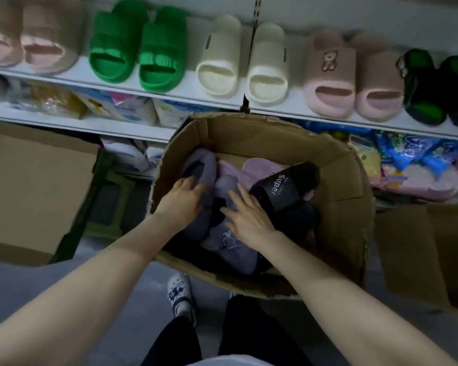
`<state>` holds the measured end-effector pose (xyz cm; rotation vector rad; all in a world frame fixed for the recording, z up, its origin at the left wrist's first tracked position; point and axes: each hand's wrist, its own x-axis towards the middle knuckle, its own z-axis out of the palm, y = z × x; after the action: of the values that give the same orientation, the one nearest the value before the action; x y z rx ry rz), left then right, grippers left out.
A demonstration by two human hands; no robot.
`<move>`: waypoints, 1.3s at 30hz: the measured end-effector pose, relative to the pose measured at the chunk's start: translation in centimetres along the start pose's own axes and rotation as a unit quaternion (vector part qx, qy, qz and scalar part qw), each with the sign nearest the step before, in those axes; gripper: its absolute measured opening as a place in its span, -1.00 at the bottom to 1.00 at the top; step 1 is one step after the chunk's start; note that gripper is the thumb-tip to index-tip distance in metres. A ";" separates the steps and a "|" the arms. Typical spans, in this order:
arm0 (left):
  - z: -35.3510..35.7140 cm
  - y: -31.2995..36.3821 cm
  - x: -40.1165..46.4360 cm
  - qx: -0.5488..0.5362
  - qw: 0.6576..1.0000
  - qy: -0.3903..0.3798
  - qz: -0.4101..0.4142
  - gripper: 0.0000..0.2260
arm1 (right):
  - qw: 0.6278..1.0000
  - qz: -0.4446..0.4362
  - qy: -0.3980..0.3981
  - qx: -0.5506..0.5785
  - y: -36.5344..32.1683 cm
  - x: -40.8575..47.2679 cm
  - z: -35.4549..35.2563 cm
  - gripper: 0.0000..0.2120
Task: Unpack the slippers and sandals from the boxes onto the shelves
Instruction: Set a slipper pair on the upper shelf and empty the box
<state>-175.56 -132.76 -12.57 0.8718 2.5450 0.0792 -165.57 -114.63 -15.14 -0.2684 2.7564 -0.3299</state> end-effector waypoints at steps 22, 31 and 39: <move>0.0 4.2 4.6 -0.057 0.996 -0.001 0.063 -0.66 | 0.965 0.120 0.162 0.167 11.6 -6.2 -5.3 -0.82; 2.5 8.1 5.4 -0.171 0.979 0.104 0.041 -0.59 | 0.848 0.335 0.155 0.381 12.2 -7.6 0.6 -0.02; 6.1 8.2 4.3 -0.458 0.868 0.025 -0.190 -0.18 | 0.779 0.277 0.148 0.542 11.5 -7.8 2.5 -0.21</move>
<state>-171.28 -124.16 -18.12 -0.0120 2.2389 1.0843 -159.17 -102.33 -17.92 0.9249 2.2403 -1.7506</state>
